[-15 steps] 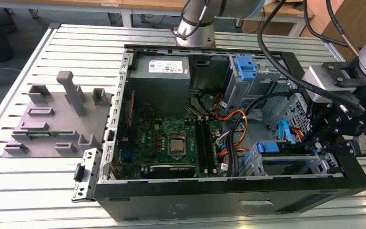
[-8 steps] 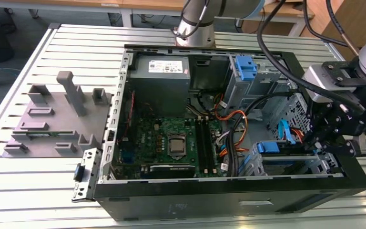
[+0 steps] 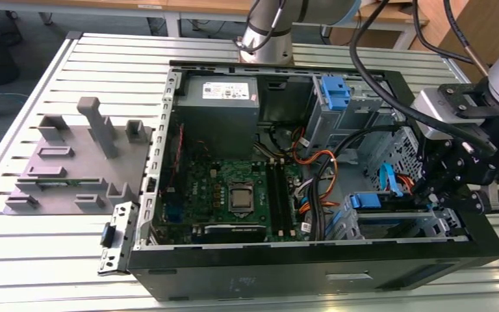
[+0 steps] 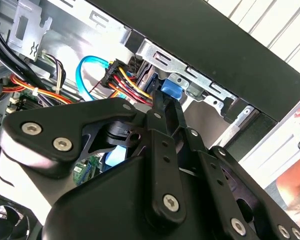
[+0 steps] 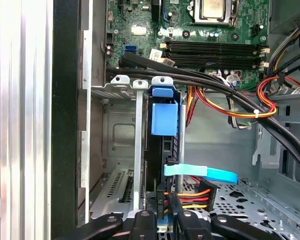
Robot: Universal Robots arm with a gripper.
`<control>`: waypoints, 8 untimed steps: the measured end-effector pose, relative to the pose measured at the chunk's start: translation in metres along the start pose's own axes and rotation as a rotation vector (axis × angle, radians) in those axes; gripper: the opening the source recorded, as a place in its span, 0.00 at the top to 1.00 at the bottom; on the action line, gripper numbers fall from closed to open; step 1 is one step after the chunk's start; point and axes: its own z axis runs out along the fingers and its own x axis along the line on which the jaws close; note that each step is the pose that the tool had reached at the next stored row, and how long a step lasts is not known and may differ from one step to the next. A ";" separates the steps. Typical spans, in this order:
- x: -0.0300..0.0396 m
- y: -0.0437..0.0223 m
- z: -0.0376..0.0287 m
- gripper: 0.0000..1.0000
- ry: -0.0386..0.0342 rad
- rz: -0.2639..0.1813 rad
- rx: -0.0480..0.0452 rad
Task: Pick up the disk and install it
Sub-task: 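Insert the second disk wire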
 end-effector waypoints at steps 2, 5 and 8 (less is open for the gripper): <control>0.0000 0.0000 0.0000 0.76 0.0000 0.000 0.0000; 0.0000 0.0001 -0.0001 0.84 0.0002 0.000 0.0000; 0.0000 0.0001 0.0000 0.84 0.0001 0.000 0.0000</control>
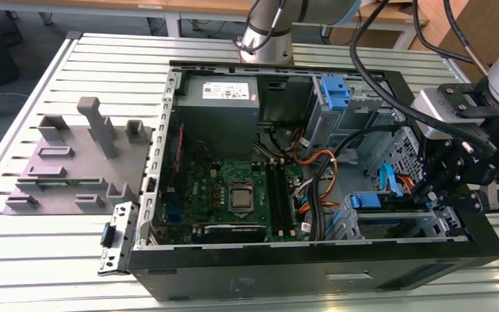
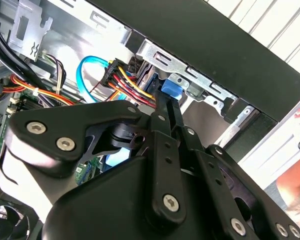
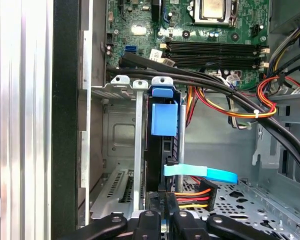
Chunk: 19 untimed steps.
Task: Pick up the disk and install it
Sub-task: 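Insert the second disk wire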
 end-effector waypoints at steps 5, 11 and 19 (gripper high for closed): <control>0.0000 0.0001 0.0000 0.84 -0.0001 0.000 0.0000; 0.0000 0.0002 -0.0003 0.84 -0.0002 0.000 0.0000; -0.0005 0.0012 -0.0052 0.84 -0.0012 0.000 0.0000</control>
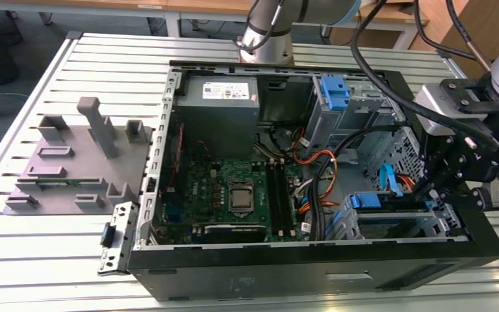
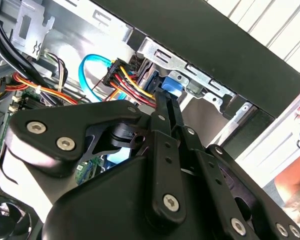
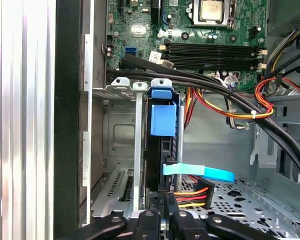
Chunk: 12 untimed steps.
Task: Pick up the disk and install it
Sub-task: 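Insert the second disk wire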
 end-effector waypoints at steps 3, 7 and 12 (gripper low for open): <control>-0.0006 0.0014 0.0001 0.84 -0.0041 0.000 0.0000; -0.0024 0.0027 0.0006 0.84 -0.0052 0.000 0.0001; -0.0034 0.0046 0.0019 0.84 -0.0055 0.000 0.0001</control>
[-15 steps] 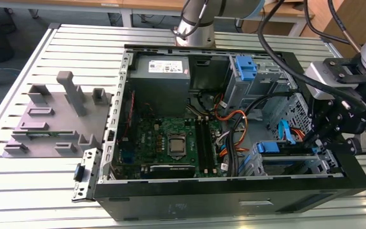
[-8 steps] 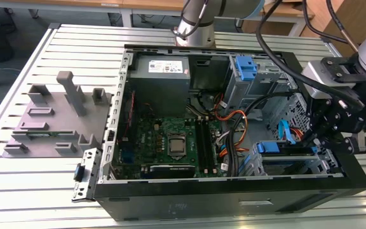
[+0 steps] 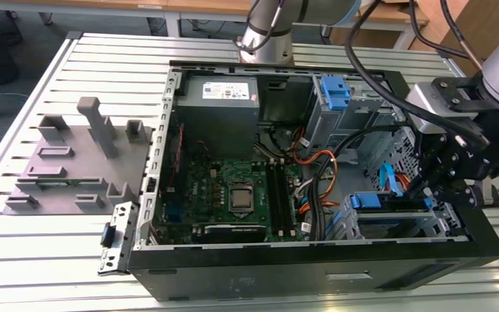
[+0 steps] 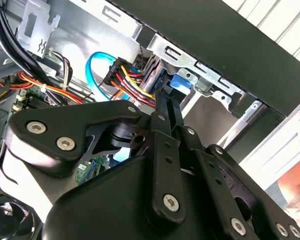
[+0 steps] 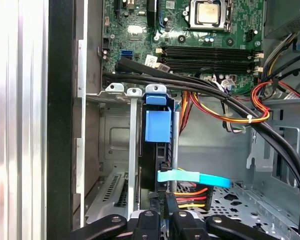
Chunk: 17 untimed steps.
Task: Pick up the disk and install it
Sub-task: 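Insert the second disk wire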
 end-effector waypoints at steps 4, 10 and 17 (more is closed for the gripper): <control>-0.0009 0.0004 0.0015 0.84 0.0002 0.000 0.0000; -0.0028 0.0014 0.0023 0.84 -0.0002 0.000 0.0000; -0.0029 0.0015 0.0043 0.84 0.0039 0.000 -0.0001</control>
